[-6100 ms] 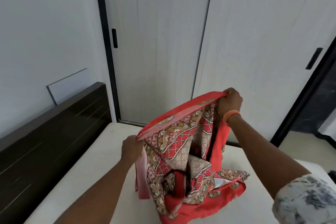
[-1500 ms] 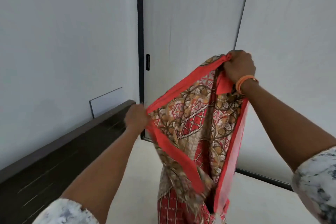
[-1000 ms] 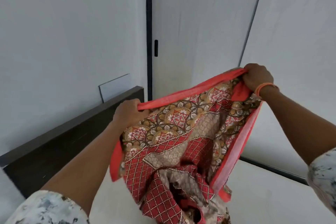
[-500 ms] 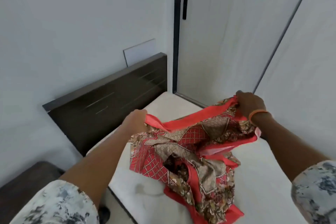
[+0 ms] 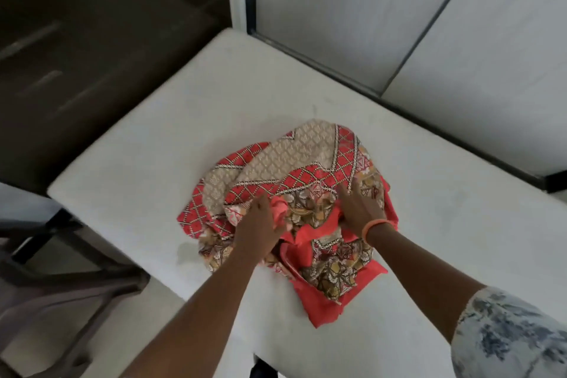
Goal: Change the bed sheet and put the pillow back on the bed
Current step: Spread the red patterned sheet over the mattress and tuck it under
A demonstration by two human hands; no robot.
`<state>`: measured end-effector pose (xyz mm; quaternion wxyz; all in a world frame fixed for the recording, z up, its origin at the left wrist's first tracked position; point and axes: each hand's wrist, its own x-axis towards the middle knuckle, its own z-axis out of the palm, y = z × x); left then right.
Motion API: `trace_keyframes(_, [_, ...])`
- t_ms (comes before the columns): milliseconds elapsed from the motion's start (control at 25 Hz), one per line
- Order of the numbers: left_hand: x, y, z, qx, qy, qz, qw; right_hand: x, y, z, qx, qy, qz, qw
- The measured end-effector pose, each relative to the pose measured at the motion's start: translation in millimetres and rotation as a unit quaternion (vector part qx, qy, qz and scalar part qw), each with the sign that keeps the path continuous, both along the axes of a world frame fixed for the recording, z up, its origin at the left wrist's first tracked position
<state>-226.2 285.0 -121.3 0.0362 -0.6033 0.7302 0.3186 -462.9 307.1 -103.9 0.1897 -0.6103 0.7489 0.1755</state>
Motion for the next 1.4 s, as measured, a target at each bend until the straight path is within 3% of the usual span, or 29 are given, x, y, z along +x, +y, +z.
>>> trace_keyframes(160, [-31.4, 7.8, -98.1, 0.002, -0.113, -0.082, 0.990, -11.1, -5.1, -83.5, 0.057, 0.001, 0.067, 0.996])
trace_keyframes(320, [-73.4, 24.8, -127.0, -0.027, -0.109, -0.055, 0.992, -13.5, 16.7, -113.9, 0.028, -0.040, 0.078, 0.996])
trace_keyframes(480, [-143.5, 124.4, -85.5, 0.055, 0.011, 0.007, 0.998, -71.0, 86.2, -74.2, 0.038, -0.060, 0.141, 0.987])
trace_keyframes(640, [-275.8, 294.5, -42.1, 0.193, 0.072, -0.047, 0.977, -205.5, 248.0, -35.2, 0.127, 0.003, 0.178, 0.976])
trace_keyframes(840, [-444.4, 432.7, -4.9, 0.295, 0.134, -0.156, 0.933, -384.0, 395.5, 30.7, 0.263, 0.119, 0.078, 0.954])
trace_keyframes(960, [-493.5, 457.9, 23.2, 0.287, 0.125, -0.217, 0.924, -449.3, 438.1, 79.2, 0.252, 0.162, 0.023, 0.954])
trace_keyframes(1040, [-488.8, 435.3, 34.6, 0.211, 0.059, -0.241, 0.945, -460.5, 434.6, 109.1, 0.209, 0.157, 0.024, 0.965])
trace_keyframes(1160, [-428.5, 381.4, 60.1, 0.077, -0.043, -0.152, 0.984, -445.3, 402.8, 149.1, 0.102, 0.165, 0.068, 0.979])
trace_keyframes(1400, [-268.9, 285.0, 139.4, -0.025, -0.059, 0.079, 0.995, -341.6, 314.2, 208.5, 0.032, 0.087, 0.181, 0.979])
